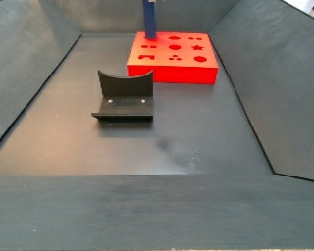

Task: Pick up the rectangle object. Move up. Place the rectangle object on the fixture. Regrasp the rectangle object. Move to above the board. Insert the rectangle object.
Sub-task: Insert the rectangle object.

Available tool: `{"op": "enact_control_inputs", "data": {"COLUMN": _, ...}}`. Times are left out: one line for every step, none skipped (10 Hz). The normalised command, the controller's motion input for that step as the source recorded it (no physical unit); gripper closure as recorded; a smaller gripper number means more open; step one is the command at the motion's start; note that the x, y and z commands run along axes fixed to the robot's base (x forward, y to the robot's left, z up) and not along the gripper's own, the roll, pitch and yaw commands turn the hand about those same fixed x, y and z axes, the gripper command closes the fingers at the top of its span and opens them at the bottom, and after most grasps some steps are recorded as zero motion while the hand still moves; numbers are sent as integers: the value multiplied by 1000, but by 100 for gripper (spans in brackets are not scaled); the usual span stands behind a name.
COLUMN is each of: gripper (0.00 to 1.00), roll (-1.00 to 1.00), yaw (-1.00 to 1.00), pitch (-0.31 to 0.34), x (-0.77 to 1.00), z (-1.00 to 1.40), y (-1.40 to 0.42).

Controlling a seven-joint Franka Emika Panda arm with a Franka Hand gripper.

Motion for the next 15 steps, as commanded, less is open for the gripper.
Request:
{"op": "enact_control_inputs", "data": {"gripper": 100, "roll": 11, "yaw": 0, "pitch": 0, "x": 0, "z": -57, "y": -9}}
{"op": "enact_control_inputs", "data": {"gripper": 100, "roll": 44, "yaw": 0, "pitch": 0, "x": 0, "z": -51, "y": -29}}
{"op": "enact_control_inputs", "data": {"gripper": 100, "roll": 89, "yaw": 0, "pitch": 67, "x": 0, "z": -26, "y": -9}}
{"op": "enact_control_inputs", "data": {"gripper": 100, "roll": 90, "yaw": 0, "pitch": 154, "x": 0, "z": -34, "y": 0}}
{"op": "enact_control_inputs", "data": {"gripper": 100, "roll": 6, "yaw": -43, "pitch": 140, "x": 6, "z": -37, "y": 0}}
{"op": "enact_control_inputs", "data": {"gripper": 100, "roll": 0, "yaw": -37, "pitch": 86, "x": 0, "z": -29, "y": 0}}
{"op": "enact_control_inputs", "data": {"gripper": 100, "roll": 0, "yaw": -3, "pitch": 9, "x": 0, "z": -3, "y": 0}}
{"op": "enact_control_inputs", "data": {"gripper": 100, "roll": -7, "yaw": -6, "pitch": 0, "x": 0, "z": 0, "y": 0}}
{"op": "enact_control_inputs", "data": {"gripper": 100, "roll": 0, "yaw": 0, "pitch": 0, "x": 0, "z": -86, "y": 0}}
{"op": "enact_control_inputs", "data": {"gripper": 100, "roll": 41, "yaw": 0, "pitch": 0, "x": 0, "z": -206, "y": 0}}
{"op": "enact_control_inputs", "data": {"gripper": 100, "roll": 0, "yaw": 0, "pitch": -4, "x": 0, "z": -214, "y": 0}}
{"op": "enact_control_inputs", "data": {"gripper": 100, "roll": 9, "yaw": 0, "pitch": -56, "x": -11, "z": -240, "y": 0}}
{"op": "enact_control_inputs", "data": {"gripper": 100, "roll": 13, "yaw": 0, "pitch": -79, "x": -14, "z": -254, "y": 0}}
{"op": "enact_control_inputs", "data": {"gripper": 100, "roll": 97, "yaw": 0, "pitch": 0, "x": 0, "z": -283, "y": -9}}
{"op": "enact_control_inputs", "data": {"gripper": 100, "roll": 123, "yaw": -31, "pitch": 120, "x": 0, "z": -306, "y": 0}}
